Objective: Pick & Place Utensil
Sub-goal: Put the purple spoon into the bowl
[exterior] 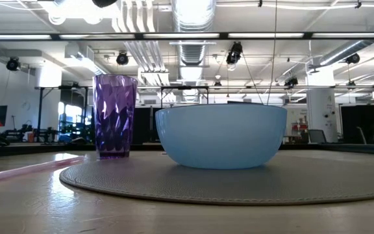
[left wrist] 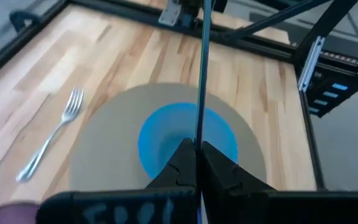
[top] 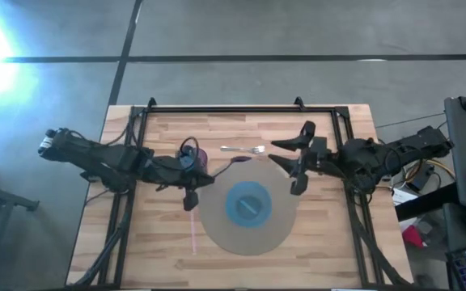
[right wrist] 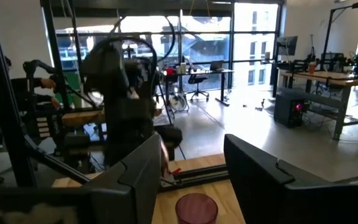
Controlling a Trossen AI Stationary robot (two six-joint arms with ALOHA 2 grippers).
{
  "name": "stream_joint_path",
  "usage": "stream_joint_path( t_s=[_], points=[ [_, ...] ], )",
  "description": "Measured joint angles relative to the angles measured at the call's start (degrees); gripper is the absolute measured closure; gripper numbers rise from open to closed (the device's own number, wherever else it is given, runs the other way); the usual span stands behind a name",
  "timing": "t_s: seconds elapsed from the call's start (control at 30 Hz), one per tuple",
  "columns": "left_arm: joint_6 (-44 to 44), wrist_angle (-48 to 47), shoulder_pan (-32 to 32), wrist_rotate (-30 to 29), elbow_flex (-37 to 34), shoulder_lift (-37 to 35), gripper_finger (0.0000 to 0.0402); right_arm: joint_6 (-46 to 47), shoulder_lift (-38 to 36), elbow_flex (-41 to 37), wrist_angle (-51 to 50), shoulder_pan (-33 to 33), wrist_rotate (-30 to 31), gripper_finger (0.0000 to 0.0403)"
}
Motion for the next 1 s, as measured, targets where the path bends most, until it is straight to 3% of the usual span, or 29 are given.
stream_joint_path(
  t_s=[0.13, 0.33, 0.5, 1.0],
  points=[
    [-2.9, -5.43, 0.81, 2.89, 4.45, 0.49, 0.0401, 0.02, -2.38, 0.0, -2.64, 0.02, -0.04, 0.0234],
    [-6.97, -7.58, 3.05, 11.7, 9.55, 2.48, 0.0401, -0.02, -4.73, 0.0, -5.24, 0.02, -0.04, 0.023],
    [-8.64, -9.41, 4.83, 15.35, 13.1, 5.25, 0.0401, -0.17, -5.92, 0.0, -5.73, 0.02, -0.09, 0.0234],
    [-5.34, -30.37, 7.14, 15.39, 30.2, 19.01, 0.0401, -0.2, -6.11, -0.11, -8.45, 0.02, -0.2, 0.0229]
  ],
)
